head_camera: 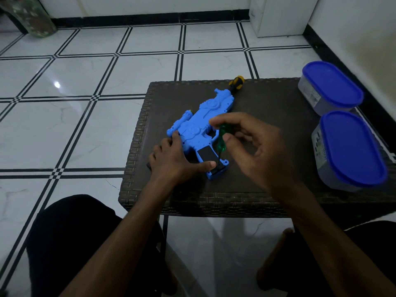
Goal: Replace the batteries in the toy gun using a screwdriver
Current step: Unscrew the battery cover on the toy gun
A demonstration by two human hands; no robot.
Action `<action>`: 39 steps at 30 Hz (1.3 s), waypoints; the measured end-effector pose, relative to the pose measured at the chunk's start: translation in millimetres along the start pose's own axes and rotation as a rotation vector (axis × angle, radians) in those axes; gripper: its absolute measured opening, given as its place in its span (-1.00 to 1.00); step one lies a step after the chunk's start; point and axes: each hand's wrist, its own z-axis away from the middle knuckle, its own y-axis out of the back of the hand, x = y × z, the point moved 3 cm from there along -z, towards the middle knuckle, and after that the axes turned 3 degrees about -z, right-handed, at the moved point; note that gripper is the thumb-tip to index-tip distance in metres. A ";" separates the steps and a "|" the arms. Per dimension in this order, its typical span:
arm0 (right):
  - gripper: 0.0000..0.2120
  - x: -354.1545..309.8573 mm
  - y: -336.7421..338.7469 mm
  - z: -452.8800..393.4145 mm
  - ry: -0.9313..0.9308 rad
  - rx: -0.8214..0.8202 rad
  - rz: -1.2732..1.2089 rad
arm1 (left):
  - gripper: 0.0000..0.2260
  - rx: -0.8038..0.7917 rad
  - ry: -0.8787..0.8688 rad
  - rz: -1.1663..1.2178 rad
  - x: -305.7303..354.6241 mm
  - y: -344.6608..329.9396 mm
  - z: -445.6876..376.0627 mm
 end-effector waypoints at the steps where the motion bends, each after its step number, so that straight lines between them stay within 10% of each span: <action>1: -0.73 -0.3 -0.4 0.1 0.013 -0.013 0.019 | 0.15 0.001 -0.001 -0.003 -0.2 -0.3 0.0; 39: -0.74 -3.5 -2.1 -0.1 0.014 0.097 0.001 | 0.14 0.014 -0.002 0.015 0.5 -0.7 1.8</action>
